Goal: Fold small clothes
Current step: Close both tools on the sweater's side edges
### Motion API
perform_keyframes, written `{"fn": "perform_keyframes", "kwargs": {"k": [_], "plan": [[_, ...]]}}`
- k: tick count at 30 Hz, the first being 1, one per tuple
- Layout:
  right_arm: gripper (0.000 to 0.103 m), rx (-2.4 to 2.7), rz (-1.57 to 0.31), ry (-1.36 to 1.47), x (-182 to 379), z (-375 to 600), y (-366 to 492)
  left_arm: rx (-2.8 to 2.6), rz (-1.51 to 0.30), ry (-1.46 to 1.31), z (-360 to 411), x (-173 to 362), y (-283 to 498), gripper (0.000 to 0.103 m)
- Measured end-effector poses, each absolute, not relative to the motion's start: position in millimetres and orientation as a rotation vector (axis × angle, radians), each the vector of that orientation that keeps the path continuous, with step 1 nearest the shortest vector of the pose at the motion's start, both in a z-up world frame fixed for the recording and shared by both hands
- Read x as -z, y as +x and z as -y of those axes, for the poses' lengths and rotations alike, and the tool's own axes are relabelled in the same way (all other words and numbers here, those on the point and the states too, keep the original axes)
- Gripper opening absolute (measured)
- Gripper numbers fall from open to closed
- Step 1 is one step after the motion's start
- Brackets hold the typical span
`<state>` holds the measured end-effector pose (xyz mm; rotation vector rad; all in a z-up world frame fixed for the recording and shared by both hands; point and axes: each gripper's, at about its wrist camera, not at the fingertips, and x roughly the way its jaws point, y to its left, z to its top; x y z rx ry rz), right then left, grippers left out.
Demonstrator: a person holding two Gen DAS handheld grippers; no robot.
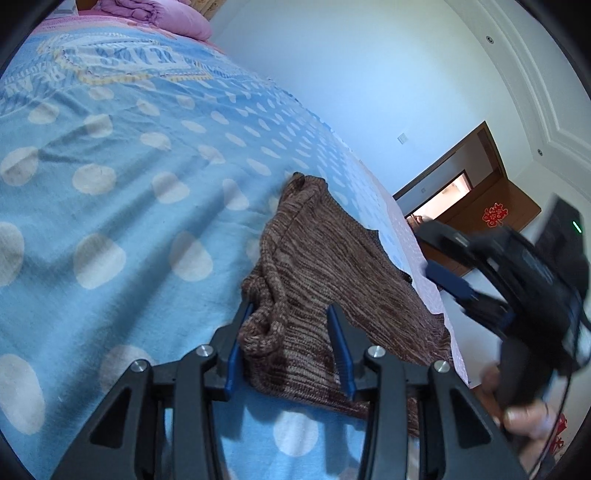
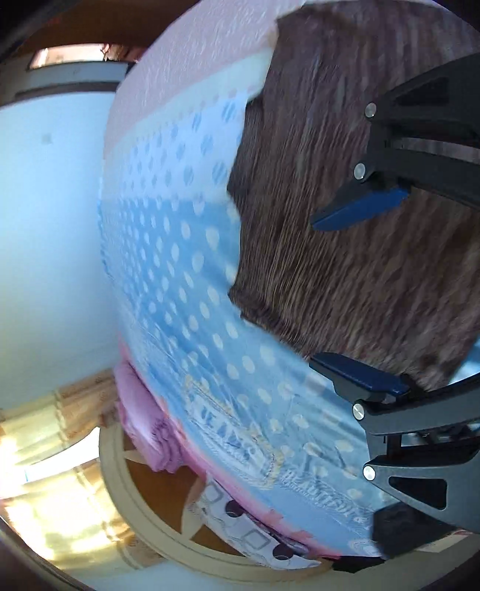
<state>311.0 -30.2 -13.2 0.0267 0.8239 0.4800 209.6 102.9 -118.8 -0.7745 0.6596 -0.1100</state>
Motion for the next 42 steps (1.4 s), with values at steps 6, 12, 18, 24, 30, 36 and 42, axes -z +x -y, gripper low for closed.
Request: {"fn": "perform_keyframes", "kwargs": {"k": [6,12,18,24,30,36,42], "plan": [[0.069,-0.524,-0.908,-0.076,41,-37,357,0.122,-0.646,-0.788,-104,120,209,0.044],[0.069,-0.519,-0.976,-0.281,75,-91,377,0.131,-0.637,-0.795,-105,121,209,0.044],[0.043,-0.461,-0.926,-0.448,83,-104,368,0.129,-0.635,-0.796,-105,121,210,0.043],[0.012,-0.485,-0.981,-0.235,70,-69,381,0.128,-0.635,-0.792,-105,121,212,0.044],[0.010,-0.537,-0.985,0.060,58,-32,383,0.129,-0.644,-0.773,-105,121,218,0.037],[0.010,-0.544,-0.953,0.099,42,-18,375,0.146,-0.661,-0.760,-103,122,220,0.012],[0.010,-0.530,-0.915,0.101,28,-2,368,0.150,-0.650,-0.646,-90,110,219,0.010]]}}
